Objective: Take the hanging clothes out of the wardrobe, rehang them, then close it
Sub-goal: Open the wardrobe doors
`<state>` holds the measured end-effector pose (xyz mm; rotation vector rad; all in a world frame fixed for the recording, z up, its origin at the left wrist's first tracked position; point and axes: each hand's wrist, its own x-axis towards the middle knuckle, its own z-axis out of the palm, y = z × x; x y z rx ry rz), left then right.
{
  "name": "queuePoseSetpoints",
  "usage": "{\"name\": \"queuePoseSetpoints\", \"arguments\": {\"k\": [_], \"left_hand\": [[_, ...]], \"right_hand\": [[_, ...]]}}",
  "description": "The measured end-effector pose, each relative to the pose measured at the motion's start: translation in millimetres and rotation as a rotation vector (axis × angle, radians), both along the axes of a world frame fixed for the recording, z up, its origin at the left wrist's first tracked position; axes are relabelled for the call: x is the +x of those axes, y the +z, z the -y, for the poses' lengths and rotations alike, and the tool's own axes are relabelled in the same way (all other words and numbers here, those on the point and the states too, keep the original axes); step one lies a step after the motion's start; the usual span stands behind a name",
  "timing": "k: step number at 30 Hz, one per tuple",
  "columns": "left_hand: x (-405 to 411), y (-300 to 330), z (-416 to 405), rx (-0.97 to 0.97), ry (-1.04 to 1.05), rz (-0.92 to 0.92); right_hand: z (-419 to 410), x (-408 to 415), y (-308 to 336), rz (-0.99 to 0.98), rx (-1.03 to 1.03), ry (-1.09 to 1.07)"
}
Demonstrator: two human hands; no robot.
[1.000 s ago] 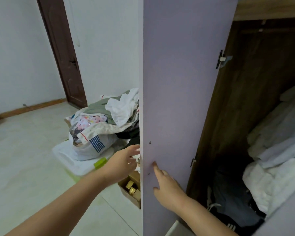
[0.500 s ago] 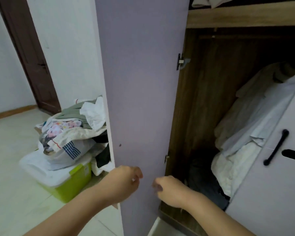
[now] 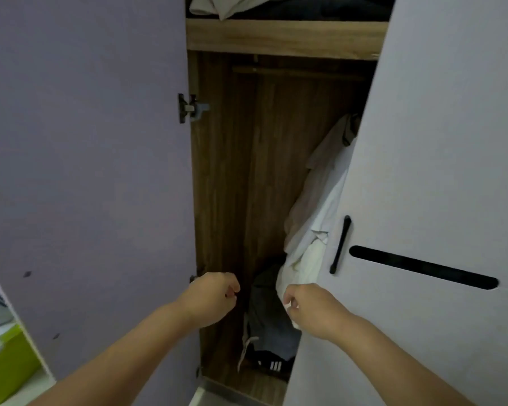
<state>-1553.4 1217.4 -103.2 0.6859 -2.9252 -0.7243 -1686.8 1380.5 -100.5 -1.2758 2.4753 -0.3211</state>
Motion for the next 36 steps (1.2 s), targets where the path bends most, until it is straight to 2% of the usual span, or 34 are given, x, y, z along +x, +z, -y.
{"name": "queuePoseSetpoints", "arguments": {"k": [6,17,21,26,29,36], "left_hand": [[-66,-3,-19,0.079,-0.056,-0.043],[-169,-4,2,0.057,-0.205,-0.012],[-197,-7,14,0.071,-0.268,0.002],[-212,-18,27,0.048,-0.335,0.019],[-213,-29,32,0.05,-0.376,0.035],[-206,-45,23,0.037,-0.48,0.069]], "right_hand": [[-28,-53,0,-0.036,-0.044,-0.186],[-21,-108,2,-0.137,-0.219,-0.522],[2,-120,-2,-0.046,-0.33,-0.574],[29,-127,-15,0.142,-0.503,-0.726],[28,-120,-19,0.11,-0.55,-0.746],[6,-82,-20,0.032,-0.519,-0.751]]}}
